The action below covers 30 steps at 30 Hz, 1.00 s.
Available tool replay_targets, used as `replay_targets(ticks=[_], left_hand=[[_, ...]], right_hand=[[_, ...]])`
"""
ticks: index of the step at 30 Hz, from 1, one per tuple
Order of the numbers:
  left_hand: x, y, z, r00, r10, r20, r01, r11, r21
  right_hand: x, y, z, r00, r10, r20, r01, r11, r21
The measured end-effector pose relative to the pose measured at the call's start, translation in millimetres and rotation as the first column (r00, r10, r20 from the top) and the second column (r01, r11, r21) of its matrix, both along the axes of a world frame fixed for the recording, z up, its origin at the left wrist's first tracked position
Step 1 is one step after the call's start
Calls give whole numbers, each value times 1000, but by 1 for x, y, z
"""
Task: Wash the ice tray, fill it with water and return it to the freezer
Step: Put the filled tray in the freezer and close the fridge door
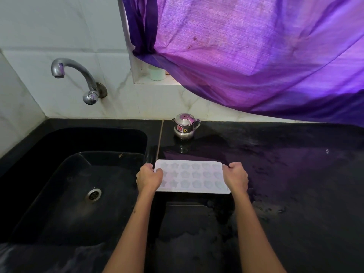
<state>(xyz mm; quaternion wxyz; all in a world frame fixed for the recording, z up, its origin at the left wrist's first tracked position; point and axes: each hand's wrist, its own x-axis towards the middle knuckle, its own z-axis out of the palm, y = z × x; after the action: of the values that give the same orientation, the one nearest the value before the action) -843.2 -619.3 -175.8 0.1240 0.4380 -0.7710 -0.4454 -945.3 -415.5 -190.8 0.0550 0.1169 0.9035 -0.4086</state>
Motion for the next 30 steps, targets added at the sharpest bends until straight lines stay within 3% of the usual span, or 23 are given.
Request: replay_targets(ticks=[11, 21, 30], left_hand=[[2, -3, -9, 999, 20, 50, -24, 997, 79], [10, -5, -12, 999, 53, 8, -54, 986, 161], [66, -21, -5, 959, 241, -152, -194, 943, 272]], right_hand=[[0, 1, -19, 995, -11, 100, 12, 1000, -9], [6, 1, -12, 998, 28, 62, -22, 996, -92], [16, -26, 4, 978, 208, 14, -202, 965, -169]])
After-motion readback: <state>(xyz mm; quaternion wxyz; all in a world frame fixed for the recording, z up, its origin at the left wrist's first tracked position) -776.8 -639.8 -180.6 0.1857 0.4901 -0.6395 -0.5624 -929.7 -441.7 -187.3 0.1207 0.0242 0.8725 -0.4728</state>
